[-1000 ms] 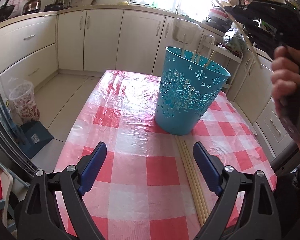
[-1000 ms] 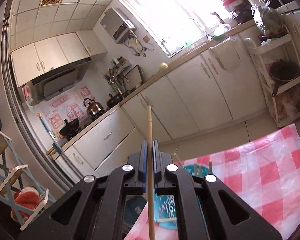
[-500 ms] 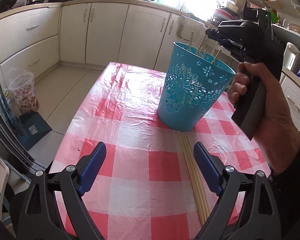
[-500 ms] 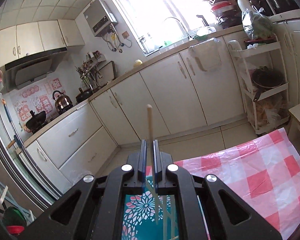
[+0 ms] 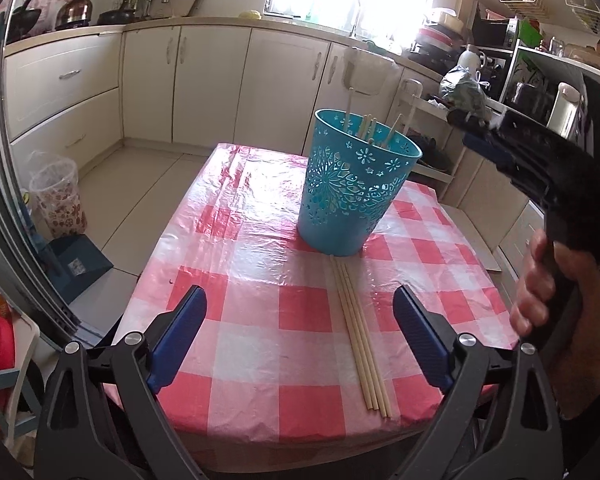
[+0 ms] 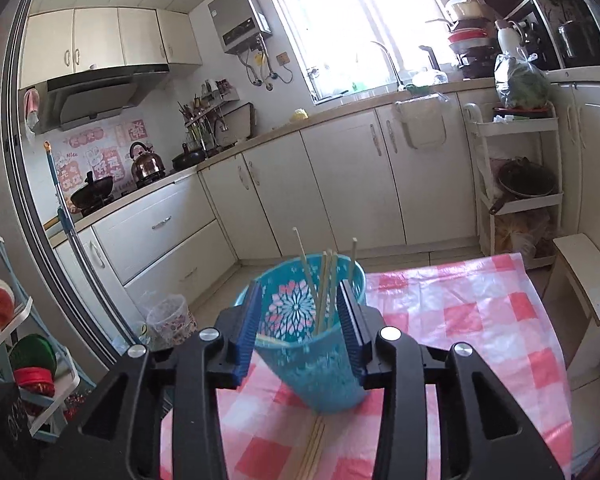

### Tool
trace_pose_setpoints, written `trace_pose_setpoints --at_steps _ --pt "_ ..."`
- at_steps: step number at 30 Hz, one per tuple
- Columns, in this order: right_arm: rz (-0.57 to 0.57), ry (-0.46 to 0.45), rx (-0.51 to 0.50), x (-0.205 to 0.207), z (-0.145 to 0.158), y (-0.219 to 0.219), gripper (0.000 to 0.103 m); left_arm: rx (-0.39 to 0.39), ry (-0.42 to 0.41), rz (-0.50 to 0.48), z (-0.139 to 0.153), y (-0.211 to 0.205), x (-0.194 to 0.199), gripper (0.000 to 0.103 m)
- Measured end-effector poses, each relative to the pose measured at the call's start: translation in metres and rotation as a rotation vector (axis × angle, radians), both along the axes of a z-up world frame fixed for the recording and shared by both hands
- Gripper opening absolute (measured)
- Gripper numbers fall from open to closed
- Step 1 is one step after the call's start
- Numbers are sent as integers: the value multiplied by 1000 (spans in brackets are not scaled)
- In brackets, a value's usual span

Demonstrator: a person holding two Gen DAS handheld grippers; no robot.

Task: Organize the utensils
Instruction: 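Carry the stick over the basket and release it with the right tool, then return the right tool to the sticks and position it over one stick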

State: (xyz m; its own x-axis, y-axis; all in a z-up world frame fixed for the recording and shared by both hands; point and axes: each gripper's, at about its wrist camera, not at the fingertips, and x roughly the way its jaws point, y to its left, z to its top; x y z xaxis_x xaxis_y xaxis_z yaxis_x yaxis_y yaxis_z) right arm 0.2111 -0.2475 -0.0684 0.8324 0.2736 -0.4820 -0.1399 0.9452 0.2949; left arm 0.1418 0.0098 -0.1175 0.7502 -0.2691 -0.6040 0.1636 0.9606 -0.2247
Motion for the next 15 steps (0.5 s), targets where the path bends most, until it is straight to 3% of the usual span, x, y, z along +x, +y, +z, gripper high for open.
trace_pose_setpoints --at_steps 11,15 --pt "-99 217 47 -78 -51 -25 43 26 -45 -9 28 -8 -38 95" --pt "-108 243 27 -92 -62 -23 44 43 -53 -15 33 -11 -46 95"
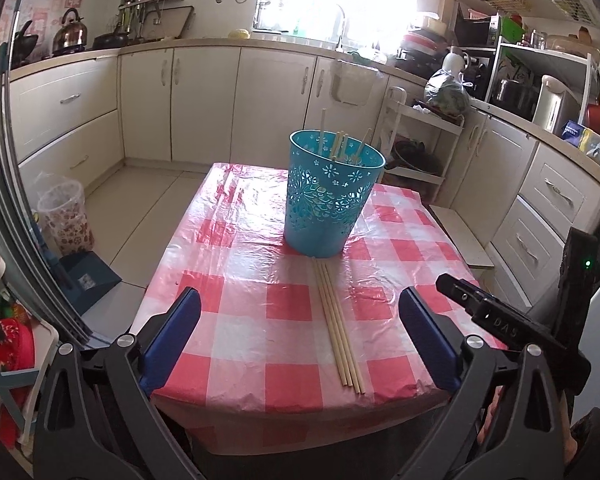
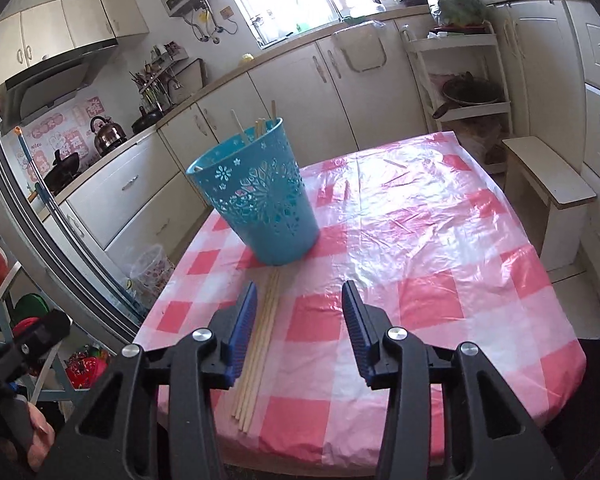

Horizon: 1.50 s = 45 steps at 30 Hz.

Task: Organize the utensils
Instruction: 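Return the right tool to the sticks and position it over one stick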

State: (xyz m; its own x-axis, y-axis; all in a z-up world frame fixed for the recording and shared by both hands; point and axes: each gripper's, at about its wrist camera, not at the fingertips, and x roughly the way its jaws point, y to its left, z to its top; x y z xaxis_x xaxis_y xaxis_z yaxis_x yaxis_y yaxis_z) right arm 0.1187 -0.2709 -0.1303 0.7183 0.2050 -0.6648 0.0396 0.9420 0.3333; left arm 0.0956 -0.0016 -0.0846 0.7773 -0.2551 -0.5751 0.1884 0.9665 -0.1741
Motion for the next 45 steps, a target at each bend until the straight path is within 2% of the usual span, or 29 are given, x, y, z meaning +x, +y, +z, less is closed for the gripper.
trace_pose_setpoints --at_steps 11,21,27,31,37,45 --pt "36 58 -50 -12 -31 6 47 63 39 -19 -11 -14 -2 95" --pt "79 76 -59 -15 -41 8 47 78 181 11 -63 -6 21 95" --pt "102 137 -60 4 -50 15 47 80 201 31 -71 -1 32 95" --pt "143 161 -102 29 -54 33 47 76 214 43 -76 3 37 95" --pt "192 232 -149 70 -77 57 22 59 231 68 -81 16 41 95" --pt "220 248 -214 87 -84 69 18 32 261 90 -92 27 48 95"
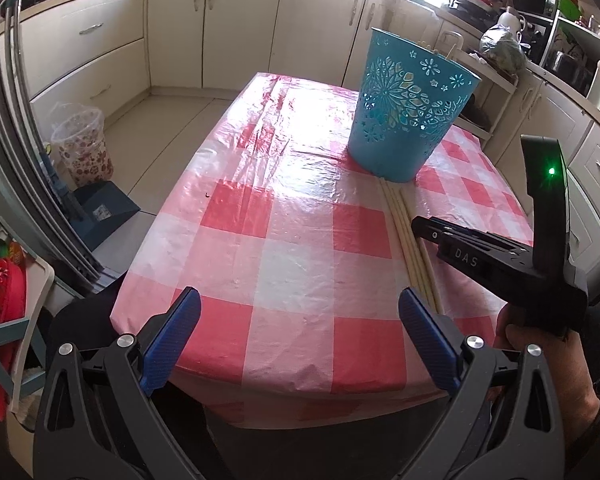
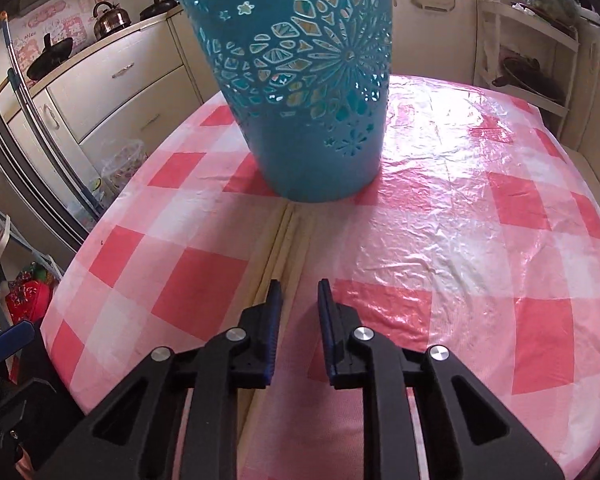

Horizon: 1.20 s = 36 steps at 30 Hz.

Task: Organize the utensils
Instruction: 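Return the right tool to the sticks and position it over one stick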

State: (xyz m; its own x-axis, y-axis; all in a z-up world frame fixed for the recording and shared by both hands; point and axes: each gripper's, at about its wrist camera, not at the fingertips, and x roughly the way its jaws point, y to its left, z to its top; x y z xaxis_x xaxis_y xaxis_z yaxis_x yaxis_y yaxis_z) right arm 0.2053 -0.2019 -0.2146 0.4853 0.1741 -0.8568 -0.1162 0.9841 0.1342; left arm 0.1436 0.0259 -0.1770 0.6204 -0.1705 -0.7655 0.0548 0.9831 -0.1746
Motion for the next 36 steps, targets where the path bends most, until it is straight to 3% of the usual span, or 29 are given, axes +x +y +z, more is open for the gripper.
trace_pose_setpoints --at_steps 8,11,36 --pt "57 -5 -60 1 1 11 18 -2 -18 -4 6 -1 -4 95" --pt "74 -9 -94 1 1 12 12 -1 -29 -3 12 0 -7 95" --pt "25 18 -80 -9 5 -18 9 9 -48 -8 22 0 -15 95"
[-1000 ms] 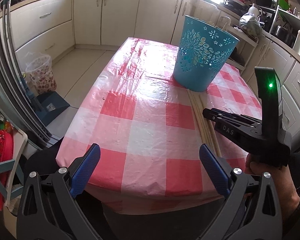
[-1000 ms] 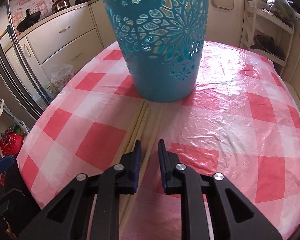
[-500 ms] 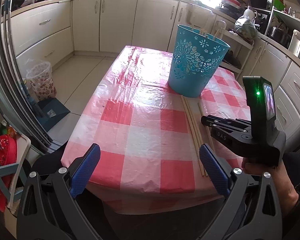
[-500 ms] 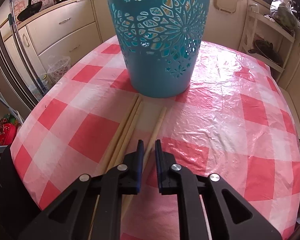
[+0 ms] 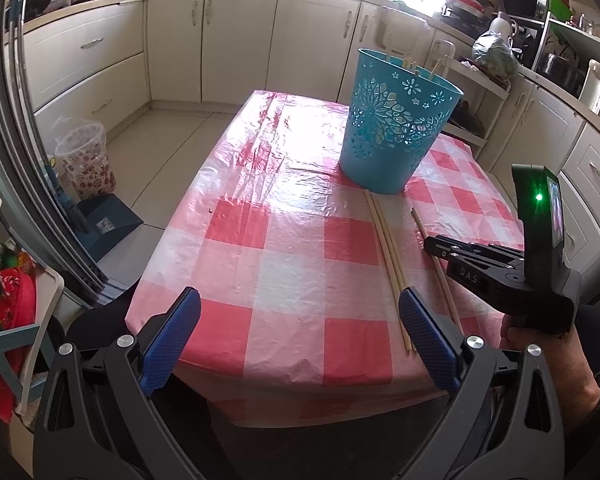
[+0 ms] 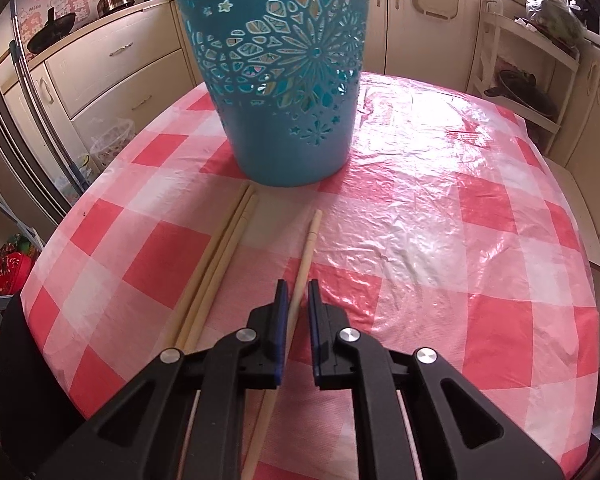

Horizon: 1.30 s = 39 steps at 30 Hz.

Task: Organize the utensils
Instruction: 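Return the right tool to the sticks and position it over one stick, then grasp another wooden stick with the left tool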

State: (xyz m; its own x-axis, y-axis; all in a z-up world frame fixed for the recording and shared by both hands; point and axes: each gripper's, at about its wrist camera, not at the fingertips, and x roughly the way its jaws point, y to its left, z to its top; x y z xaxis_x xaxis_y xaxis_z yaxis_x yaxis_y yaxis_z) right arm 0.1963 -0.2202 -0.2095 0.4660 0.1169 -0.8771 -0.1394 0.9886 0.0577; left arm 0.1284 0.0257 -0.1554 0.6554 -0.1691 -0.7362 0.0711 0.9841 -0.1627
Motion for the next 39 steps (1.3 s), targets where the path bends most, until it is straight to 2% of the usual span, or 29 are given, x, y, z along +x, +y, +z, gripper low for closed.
trace_pose_setpoints --at_steps 3,10,18,24,27,31,36,39 --pt "-7 -2 33 -3 0 -4 9 6 0 -9 -1 -3 0 95" --pt "-18 -39 132 -7 11 -11 17 2 22 -16 -9 -7 4 95" --pt "-10 -22 120 1 4 -8 19 13 31 -45 -13 -24 18 95" --pt "-7 -19 71 1 -1 -9 18 4 24 -73 -15 -45 48 95" --pt "6 -26 58 0 -1 -10 13 6 35 -92 -22 -61 74 95" --pt "4 -28 102 -1 -2 -17 13 34 57 -75 -34 -76 106 95" --pt "-3 -27 143 -2 -3 -22 13 125 80 -20 -46 -84 131 92" --pt "-10 -20 173 -1 -3 -26 13 136 109 -6 -54 -83 140 90"
